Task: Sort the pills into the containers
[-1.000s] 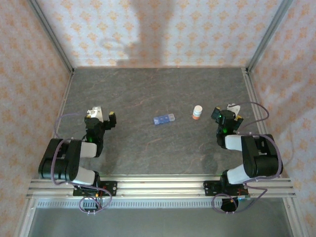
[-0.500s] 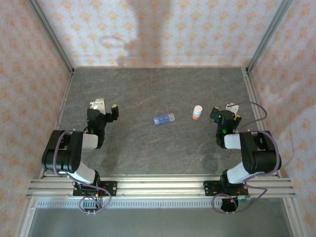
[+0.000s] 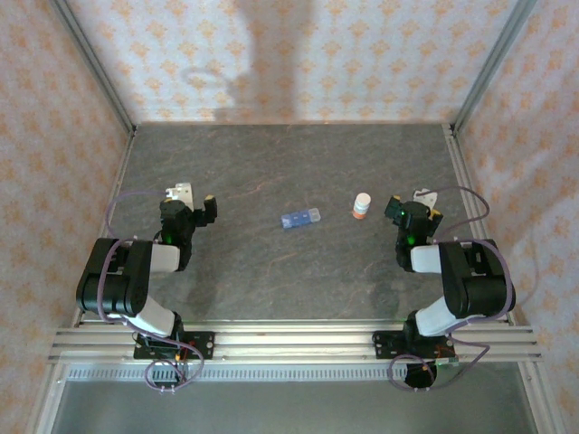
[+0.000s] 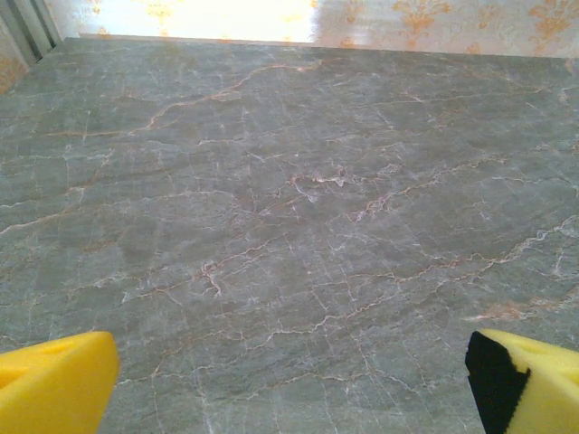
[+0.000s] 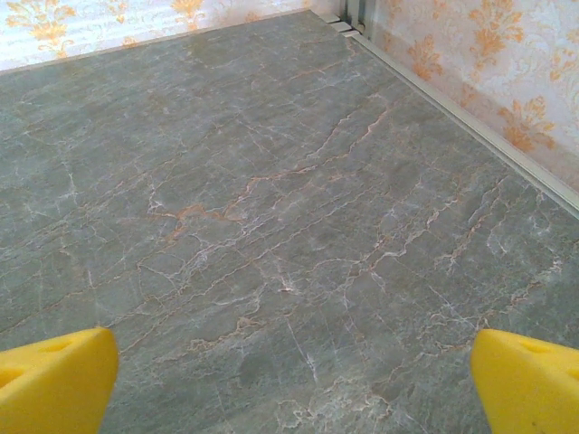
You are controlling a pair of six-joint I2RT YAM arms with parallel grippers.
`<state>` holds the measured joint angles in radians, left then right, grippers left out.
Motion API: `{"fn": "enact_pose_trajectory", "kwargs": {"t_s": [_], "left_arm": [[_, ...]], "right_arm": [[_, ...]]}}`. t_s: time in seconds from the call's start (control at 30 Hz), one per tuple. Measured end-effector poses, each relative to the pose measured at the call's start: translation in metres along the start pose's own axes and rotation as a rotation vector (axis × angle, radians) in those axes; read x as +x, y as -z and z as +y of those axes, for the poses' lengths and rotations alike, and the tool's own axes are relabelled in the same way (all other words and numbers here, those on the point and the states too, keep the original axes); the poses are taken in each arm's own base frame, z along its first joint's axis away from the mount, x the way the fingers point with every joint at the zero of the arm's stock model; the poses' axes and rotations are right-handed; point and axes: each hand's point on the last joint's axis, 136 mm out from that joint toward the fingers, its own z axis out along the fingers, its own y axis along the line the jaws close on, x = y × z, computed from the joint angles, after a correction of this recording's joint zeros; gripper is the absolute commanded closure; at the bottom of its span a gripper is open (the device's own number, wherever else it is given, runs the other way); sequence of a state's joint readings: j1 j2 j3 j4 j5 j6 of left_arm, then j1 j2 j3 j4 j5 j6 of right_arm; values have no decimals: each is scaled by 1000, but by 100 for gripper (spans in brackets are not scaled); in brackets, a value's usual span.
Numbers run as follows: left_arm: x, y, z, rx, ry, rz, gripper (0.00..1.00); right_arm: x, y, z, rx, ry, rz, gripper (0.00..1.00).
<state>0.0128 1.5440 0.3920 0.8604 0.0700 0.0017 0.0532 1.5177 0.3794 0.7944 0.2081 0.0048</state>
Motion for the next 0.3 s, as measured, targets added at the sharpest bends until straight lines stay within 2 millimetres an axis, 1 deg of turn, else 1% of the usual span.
{"fn": "enact_pose_trajectory", "kwargs": {"t_s": [0.07, 0.2, 0.3], "left_arm": [[0, 0, 0, 0, 0, 1, 0], [1, 0, -2, -7, -7, 5, 0], [2, 1, -5, -7, -10, 5, 0]], "right_arm": [[0, 0, 0, -1, 0, 0, 0], [-2, -4, 10, -47, 12, 13, 1], [-2, -4, 13, -67, 18, 16, 1]]}}
